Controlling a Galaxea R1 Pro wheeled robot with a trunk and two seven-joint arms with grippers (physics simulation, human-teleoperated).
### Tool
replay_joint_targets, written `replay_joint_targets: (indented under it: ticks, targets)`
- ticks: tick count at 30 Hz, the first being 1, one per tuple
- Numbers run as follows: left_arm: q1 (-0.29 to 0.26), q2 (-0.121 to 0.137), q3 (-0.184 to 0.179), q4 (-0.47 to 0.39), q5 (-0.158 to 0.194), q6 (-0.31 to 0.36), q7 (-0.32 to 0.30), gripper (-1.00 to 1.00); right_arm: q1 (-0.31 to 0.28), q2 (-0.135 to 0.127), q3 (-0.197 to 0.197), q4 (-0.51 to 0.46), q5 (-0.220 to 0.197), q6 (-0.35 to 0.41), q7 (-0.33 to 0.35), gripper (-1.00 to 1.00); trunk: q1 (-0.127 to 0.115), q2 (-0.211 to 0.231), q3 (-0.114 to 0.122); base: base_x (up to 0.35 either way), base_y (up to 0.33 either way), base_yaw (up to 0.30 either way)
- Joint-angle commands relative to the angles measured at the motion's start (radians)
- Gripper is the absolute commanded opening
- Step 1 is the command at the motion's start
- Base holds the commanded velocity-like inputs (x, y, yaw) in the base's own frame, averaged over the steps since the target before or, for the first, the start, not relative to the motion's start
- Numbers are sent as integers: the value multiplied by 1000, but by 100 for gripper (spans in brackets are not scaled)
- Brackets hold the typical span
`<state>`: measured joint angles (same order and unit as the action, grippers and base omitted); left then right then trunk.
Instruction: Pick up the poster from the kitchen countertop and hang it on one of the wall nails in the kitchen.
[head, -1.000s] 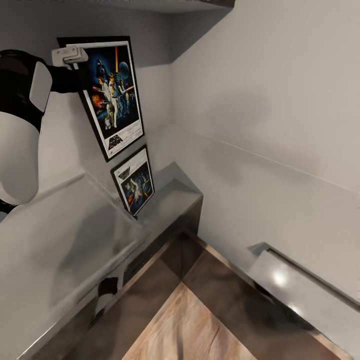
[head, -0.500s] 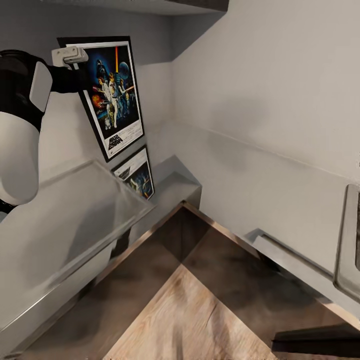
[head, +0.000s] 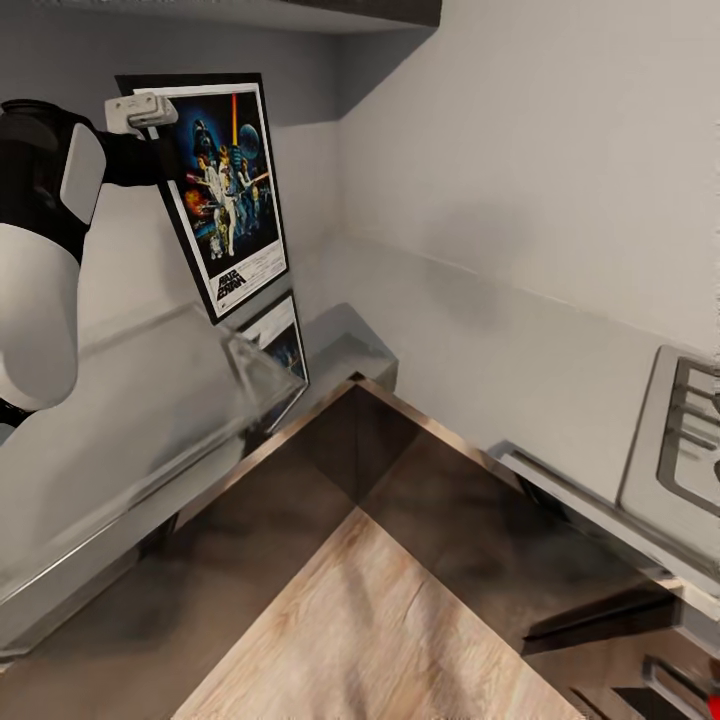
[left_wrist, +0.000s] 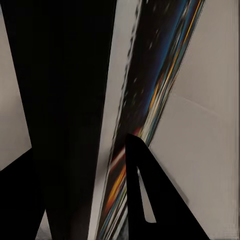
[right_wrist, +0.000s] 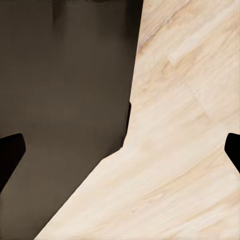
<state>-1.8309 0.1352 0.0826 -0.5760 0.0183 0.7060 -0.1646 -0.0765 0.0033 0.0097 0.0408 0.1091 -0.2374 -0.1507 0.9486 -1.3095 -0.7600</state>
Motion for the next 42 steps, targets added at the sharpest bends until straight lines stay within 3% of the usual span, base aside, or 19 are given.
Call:
replay_joint_targets:
  ticks: [1, 14, 26, 33, 42]
  targets:
    - [-1, 0, 3, -1, 2, 6, -3, -100, -2, 0, 0, 4, 11, -5, -7, 100, 0, 0, -1, -75, -58, 0]
    - [-1, 1, 5, -1, 2, 6, -3, -100, -2, 1, 1, 5, 11, -5, -7, 100, 0, 0, 7, -104, -111, -55]
    - [-1, 1, 6, -1, 2, 6, -4, -100, -2, 0, -1, 4, 11, -5, -7, 100, 0, 0, 8, -297, -6, -3]
    - [-1, 1, 5, -1, 2, 6, -4, -100, -5, -32, -8, -14, 6, -7, -8, 100, 0, 0, 8, -329, 0, 0]
    - [-1, 1, 5, 3, 2, 6, -4, -100, -21, -33, -6, -370, 7, 41, -10, 100, 0, 0, 8, -312, 0, 0]
